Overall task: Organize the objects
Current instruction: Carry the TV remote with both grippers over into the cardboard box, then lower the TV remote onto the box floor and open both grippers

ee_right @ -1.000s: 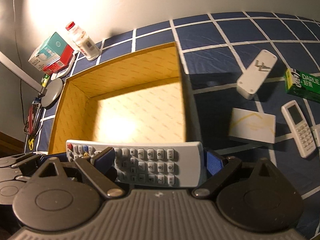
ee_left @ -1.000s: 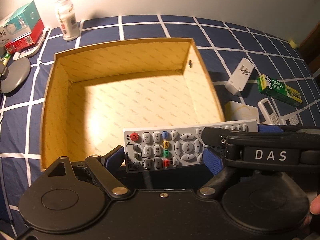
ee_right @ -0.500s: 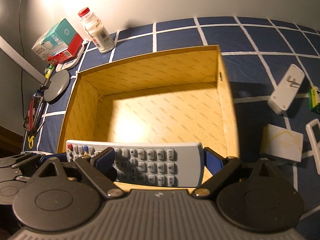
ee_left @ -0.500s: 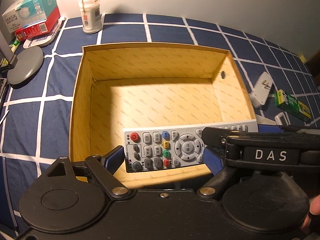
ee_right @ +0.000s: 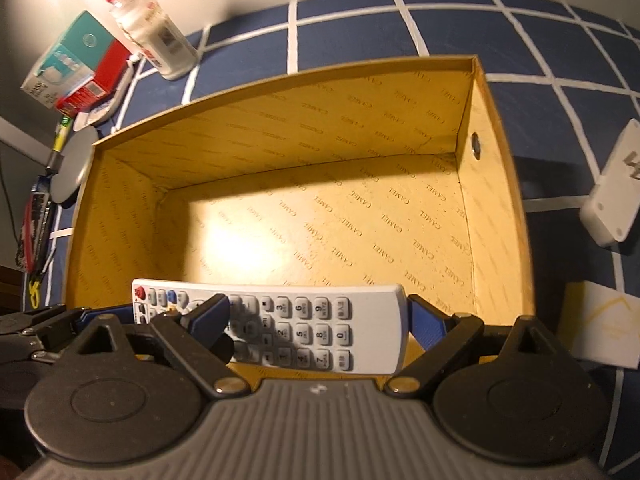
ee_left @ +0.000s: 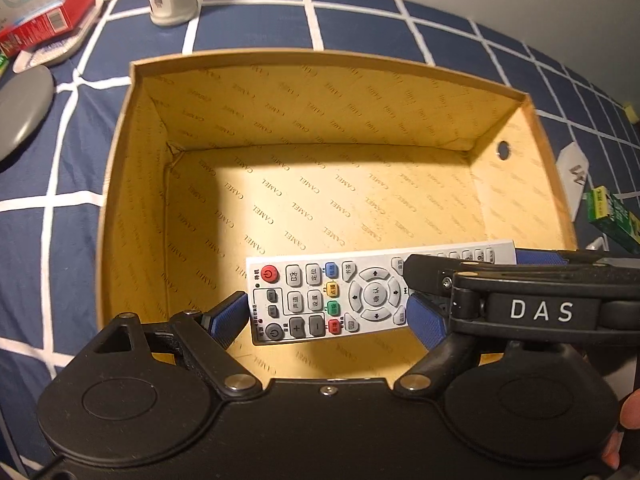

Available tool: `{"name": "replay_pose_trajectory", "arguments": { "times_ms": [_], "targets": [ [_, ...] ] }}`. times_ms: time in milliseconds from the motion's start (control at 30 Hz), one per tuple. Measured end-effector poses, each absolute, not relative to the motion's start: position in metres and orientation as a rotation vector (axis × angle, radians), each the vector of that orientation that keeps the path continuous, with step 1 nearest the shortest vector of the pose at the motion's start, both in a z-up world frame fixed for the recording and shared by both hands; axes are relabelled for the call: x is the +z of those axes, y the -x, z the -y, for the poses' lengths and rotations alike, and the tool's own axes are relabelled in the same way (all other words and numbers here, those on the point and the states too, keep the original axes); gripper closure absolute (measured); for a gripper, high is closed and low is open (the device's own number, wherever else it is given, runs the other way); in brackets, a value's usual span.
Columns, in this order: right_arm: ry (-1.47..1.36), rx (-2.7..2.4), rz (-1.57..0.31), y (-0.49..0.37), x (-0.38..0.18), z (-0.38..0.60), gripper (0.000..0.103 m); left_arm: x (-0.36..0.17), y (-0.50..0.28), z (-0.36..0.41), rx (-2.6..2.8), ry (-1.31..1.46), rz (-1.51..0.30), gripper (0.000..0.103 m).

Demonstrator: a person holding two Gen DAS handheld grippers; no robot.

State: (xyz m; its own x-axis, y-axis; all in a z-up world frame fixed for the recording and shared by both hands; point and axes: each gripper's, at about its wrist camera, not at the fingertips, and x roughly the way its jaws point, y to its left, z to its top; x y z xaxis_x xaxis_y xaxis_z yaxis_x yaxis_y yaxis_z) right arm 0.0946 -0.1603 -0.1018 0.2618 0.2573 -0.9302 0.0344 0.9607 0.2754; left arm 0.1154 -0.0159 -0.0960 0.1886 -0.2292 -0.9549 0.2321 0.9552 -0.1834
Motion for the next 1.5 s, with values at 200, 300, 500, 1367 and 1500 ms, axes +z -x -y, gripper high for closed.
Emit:
{"name": "replay_pose_trajectory", "arguments": {
  "times_ms": [200,300,500,1367,1500],
  "targets": [
    [-0.272,0.153,-1.360,-0.112,-0.132,0.163,0.010,-0.121,-0.133,0.017,-0.315,-0.003,-1.402,0.019],
    [-0.280,0.150,-1.378,-0.118,-0.143,0.164,0.010,-0.130,-0.140,0.017,-0.318,-0.009,-1.421,0.019],
    [-0.277,0.147,-1.399,-0.129,-0.154,0.163,0.010,-0.142,-0.150,0.015,-0.313,0.004,-1.449,0.019],
    [-0.260,0.137,-1.363,-0.131,-0.137,0.162,0.009,-0.130,-0.148,0.010,-0.298,0.023,-1.435,0.014],
    [-0.258,0.143,-1.330,-0.125,-0.123,0.162,0.009,-0.116,-0.139,0.010,-0.297,0.021,-1.408,0.012]
  ]
}}
